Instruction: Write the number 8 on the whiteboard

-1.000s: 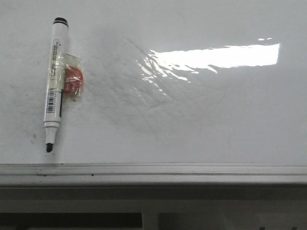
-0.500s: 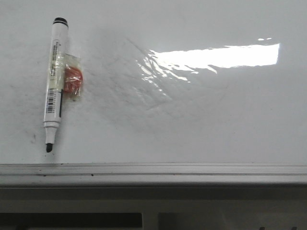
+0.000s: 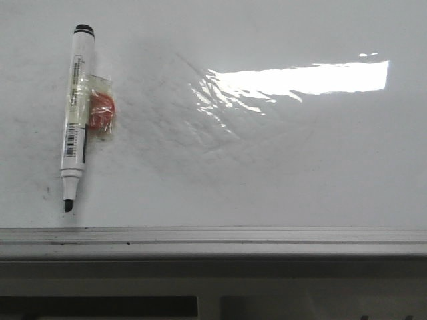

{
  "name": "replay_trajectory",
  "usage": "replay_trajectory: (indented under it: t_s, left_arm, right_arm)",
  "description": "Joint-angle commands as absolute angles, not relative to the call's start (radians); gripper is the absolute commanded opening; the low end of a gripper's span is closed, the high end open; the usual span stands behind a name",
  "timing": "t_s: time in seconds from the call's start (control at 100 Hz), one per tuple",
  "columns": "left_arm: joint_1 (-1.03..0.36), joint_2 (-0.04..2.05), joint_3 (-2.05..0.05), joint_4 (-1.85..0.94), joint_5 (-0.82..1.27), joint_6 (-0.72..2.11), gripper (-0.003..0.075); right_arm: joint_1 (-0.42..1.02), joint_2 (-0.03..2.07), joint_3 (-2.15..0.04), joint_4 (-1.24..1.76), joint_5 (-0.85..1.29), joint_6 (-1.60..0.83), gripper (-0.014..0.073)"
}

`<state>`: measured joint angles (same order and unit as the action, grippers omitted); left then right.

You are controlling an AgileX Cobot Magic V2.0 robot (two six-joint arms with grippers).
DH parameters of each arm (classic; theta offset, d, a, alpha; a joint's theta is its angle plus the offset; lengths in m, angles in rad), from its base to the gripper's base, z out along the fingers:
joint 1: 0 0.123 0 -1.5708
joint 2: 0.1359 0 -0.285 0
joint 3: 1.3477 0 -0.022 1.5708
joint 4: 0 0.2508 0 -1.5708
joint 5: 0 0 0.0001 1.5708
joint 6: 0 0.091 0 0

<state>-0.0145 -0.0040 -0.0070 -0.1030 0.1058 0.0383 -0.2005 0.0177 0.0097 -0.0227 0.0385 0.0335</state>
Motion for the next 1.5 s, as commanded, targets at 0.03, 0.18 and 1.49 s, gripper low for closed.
replay_trajectory:
  t_s: [0.03,0.18,1.49]
  left_arm:
    - [-0.019,-0.033,0.031,-0.113,0.019,0.034,-0.0020]
    - [-0.019,-0.033,0.031,-0.113,0.018,0.034,-0.0020]
    - [-0.019,-0.033,0.031,-0.114,0.014,0.034,-0.0020]
  right_arm:
    - [-0.207,0.037,-0.002,-0.020,-0.032,0.027,-0.0063]
    - [-0.207,0.037,-0.002,-0.020,-0.032,0.027,-0.0063]
    - [-0.207,0.037,-0.002,-0.020,-0.048,0.027,-0.0063]
